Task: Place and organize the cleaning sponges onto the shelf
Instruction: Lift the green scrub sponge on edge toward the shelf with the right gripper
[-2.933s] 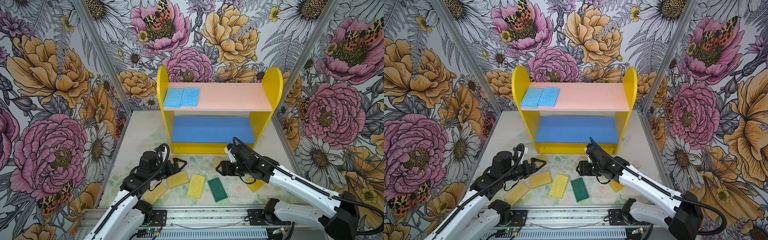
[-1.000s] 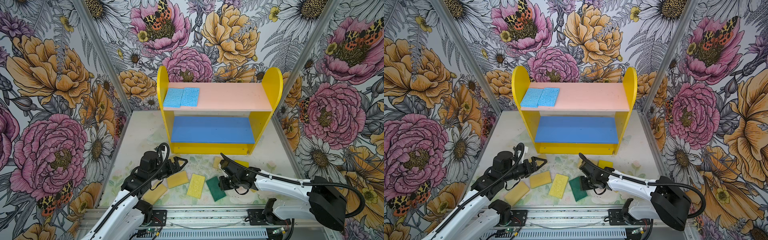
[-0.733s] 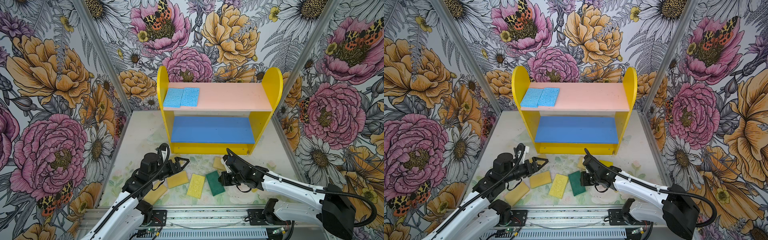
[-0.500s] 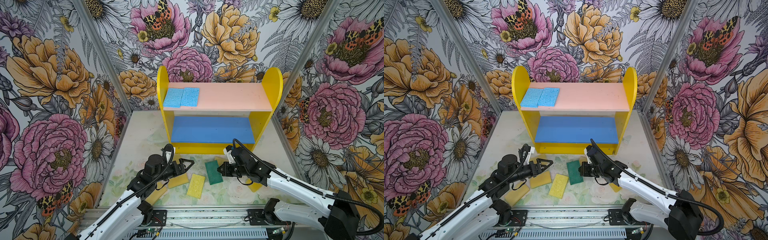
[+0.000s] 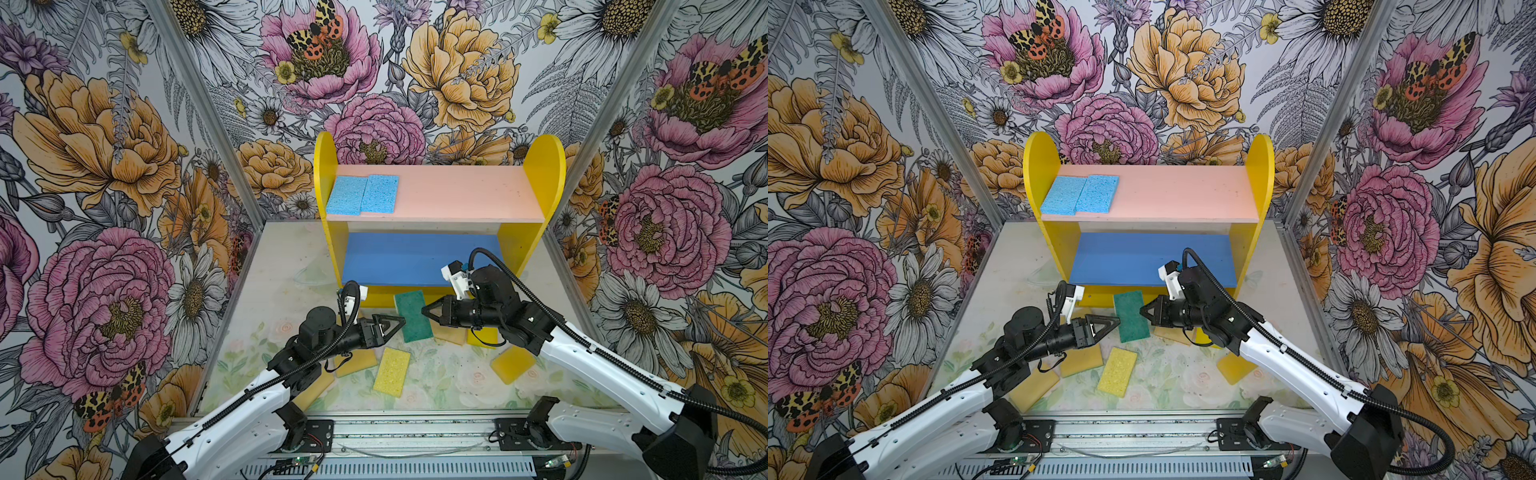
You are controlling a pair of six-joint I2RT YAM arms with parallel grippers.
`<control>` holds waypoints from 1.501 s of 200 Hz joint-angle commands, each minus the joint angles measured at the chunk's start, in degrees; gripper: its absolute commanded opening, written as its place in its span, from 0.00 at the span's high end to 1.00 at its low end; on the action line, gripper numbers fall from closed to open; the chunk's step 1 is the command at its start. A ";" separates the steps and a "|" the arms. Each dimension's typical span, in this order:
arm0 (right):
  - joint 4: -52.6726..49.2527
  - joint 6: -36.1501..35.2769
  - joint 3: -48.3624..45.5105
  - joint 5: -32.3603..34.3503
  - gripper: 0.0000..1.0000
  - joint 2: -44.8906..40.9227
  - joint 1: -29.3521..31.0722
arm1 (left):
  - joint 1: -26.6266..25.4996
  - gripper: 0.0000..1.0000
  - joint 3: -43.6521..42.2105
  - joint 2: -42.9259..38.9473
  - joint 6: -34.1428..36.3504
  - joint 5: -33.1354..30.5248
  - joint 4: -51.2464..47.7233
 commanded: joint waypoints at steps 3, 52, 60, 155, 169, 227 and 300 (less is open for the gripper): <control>3.29 1.24 1.57 -4.03 1.00 1.09 0.12 | -0.72 0.09 1.42 0.06 0.92 -2.19 4.98; 4.91 1.51 1.51 -4.69 1.00 2.18 1.35 | -0.66 0.45 1.08 0.10 0.83 -3.06 5.94; 5.01 1.58 1.64 -4.76 1.00 2.37 1.47 | -0.72 0.49 1.07 0.23 0.83 -3.06 5.94; 5.17 2.04 -0.22 -4.51 0.63 1.07 1.92 | 1.75 0.91 -1.12 -0.35 -4.03 -3.24 8.73; 5.24 2.21 -1.23 -4.60 0.55 0.10 1.92 | 3.77 0.91 -2.12 -0.81 -6.25 -1.84 10.71; 5.84 1.60 -2.12 -5.47 0.45 -0.58 3.66 | 8.22 0.91 -2.92 -0.88 -10.28 1.99 14.09; 7.45 1.33 -1.08 -4.60 0.50 1.77 4.32 | 8.03 0.91 -3.49 0.50 -12.11 3.96 17.15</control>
